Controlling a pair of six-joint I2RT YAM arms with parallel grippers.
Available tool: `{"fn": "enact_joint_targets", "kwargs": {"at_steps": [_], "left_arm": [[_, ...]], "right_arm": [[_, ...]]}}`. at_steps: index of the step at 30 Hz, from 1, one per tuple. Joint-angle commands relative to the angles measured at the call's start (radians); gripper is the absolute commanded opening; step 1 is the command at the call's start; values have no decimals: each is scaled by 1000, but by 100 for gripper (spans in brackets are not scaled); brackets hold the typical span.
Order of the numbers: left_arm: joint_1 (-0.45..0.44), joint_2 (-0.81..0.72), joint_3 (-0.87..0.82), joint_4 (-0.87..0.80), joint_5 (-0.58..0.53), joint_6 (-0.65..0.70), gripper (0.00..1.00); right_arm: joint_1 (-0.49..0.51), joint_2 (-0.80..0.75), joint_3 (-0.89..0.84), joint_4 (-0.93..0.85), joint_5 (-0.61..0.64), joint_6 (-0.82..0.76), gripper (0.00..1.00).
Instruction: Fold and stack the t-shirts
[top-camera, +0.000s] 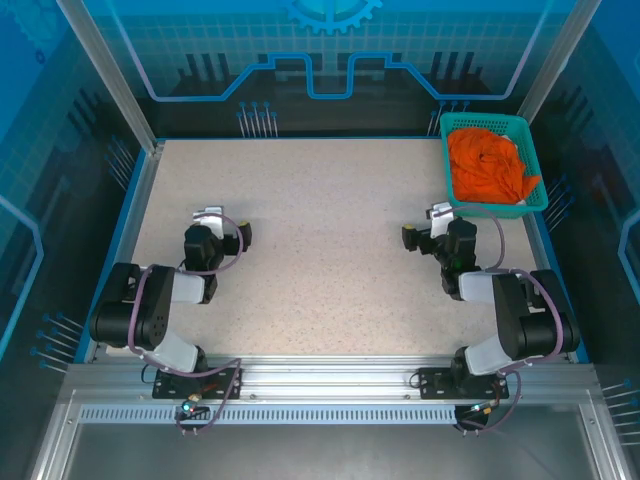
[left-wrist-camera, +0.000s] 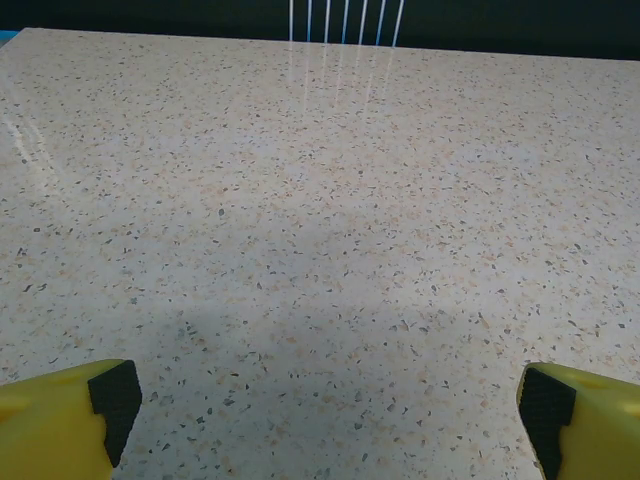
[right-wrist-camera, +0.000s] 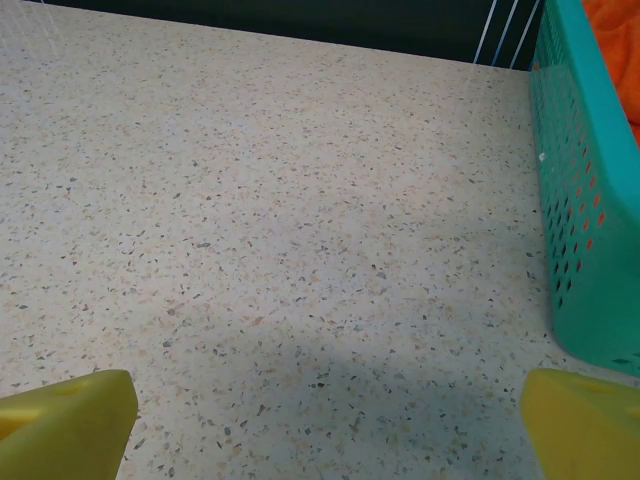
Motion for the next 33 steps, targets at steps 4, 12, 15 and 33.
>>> {"fn": "enact_joint_targets", "kwargs": {"at_steps": [4,12,15,33], "left_arm": [[-7,-8,13,8,15,17,99],[-7,-9,14,7,17,16,99],[-6,-9,12,6,17,16,99],[-9,-110,-21,-18,-58,-3,99]], "right_arm": [[-8,11,17,-4,3,8,100],[-21,12,21,-8,-25,16,100],[-24,11,21,-8,-28,17,100],[58,-165,34,-179,191,8,100]]}}
